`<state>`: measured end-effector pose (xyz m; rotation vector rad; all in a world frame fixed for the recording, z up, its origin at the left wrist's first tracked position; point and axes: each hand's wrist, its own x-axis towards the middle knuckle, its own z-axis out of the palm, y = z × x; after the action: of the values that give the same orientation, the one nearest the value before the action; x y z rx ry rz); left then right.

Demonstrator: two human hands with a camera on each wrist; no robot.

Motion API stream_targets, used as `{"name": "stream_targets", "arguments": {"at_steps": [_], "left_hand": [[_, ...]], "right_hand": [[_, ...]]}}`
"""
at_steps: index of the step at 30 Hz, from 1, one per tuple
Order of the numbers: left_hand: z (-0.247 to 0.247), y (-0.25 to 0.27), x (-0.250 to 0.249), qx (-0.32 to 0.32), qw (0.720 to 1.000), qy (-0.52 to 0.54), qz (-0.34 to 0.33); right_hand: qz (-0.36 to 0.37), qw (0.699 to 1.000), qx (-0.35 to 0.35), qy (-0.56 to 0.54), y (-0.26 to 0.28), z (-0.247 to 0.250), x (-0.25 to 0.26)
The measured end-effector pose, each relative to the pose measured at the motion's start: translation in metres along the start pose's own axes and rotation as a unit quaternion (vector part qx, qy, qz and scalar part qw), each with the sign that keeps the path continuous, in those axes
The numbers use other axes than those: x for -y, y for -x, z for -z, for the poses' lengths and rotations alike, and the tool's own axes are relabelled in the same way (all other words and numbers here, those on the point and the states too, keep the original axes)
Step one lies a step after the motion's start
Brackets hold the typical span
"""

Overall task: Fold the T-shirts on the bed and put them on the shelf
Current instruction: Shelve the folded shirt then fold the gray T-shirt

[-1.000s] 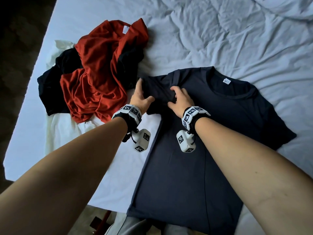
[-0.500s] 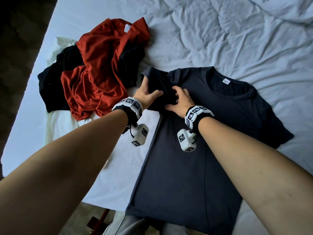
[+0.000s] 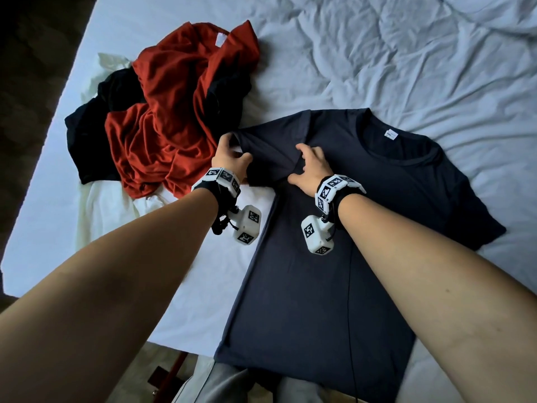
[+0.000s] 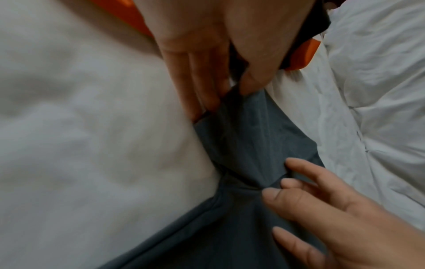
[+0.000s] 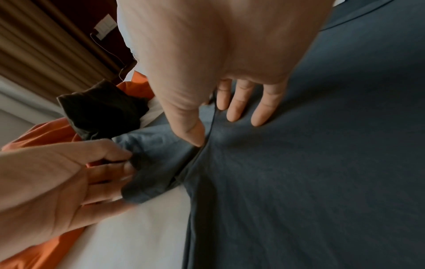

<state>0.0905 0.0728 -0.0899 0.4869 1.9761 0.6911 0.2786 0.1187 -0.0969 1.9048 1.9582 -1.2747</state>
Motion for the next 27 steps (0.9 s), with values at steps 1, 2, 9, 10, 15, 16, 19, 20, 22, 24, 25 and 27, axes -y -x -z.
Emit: {"name": "stream_targets", "arguments": {"at_steps": [1, 2, 9, 10, 15, 16, 19, 20, 22, 24, 25, 27], "left_hand": [[0.001, 0.002, -0.004, -0.04, 0.998, -0.049, 0.011], [0.003, 0.003, -0.006, -0.071, 0.993, -0.093, 0.025], [-0.004, -0.014, -0.008, 0.027, 0.993, -0.036, 0.111], [-0.005, -0.015, -0.01, 0.038, 0.992, -0.031, 0.12], [-0.006, -0.015, -0.024, 0.104, 0.98, 0.033, 0.166], [-0.006, -0.015, -0.024, 0.1, 0.98, 0.047, 0.163], [-0.008, -0.011, -0.023, 0.044, 0.993, 0.08, 0.076], [-0.009, -0.014, -0.02, 0.027, 0.996, 0.07, 0.041], [-0.01, -0.014, -0.018, 0.014, 1.0, 0.001, -0.026], [-0.011, -0.003, -0.025, 0.005, 0.994, -0.055, -0.099], [-0.012, 0.003, -0.031, 0.004, 0.989, -0.069, -0.13], [-0.017, 0.014, -0.039, 0.031, 0.987, -0.038, -0.155]], "right_hand": [[0.001, 1.0, -0.002, 0.001, 0.001, 0.0, 0.001], [0.002, 1.0, -0.006, 0.001, 0.001, 0.001, 0.002], [0.034, 0.995, -0.086, -0.036, 0.006, 0.001, 0.006], [0.042, 0.994, -0.089, -0.041, 0.005, 0.001, 0.006], [0.044, 0.998, -0.016, -0.038, 0.002, -0.005, 0.002], [0.043, 0.998, -0.009, -0.038, 0.002, -0.005, 0.001], [0.042, 0.998, 0.0, -0.048, 0.003, -0.005, -0.001], [0.043, 0.998, -0.001, -0.053, 0.003, -0.004, 0.0], [0.047, 0.997, -0.014, -0.059, 0.004, 0.001, 0.003], [0.039, 0.995, -0.034, -0.085, 0.006, 0.005, 0.008], [0.023, 0.992, -0.043, -0.113, 0.007, 0.007, 0.012], [-0.025, 0.976, -0.048, -0.213, 0.01, 0.009, 0.019]]}}
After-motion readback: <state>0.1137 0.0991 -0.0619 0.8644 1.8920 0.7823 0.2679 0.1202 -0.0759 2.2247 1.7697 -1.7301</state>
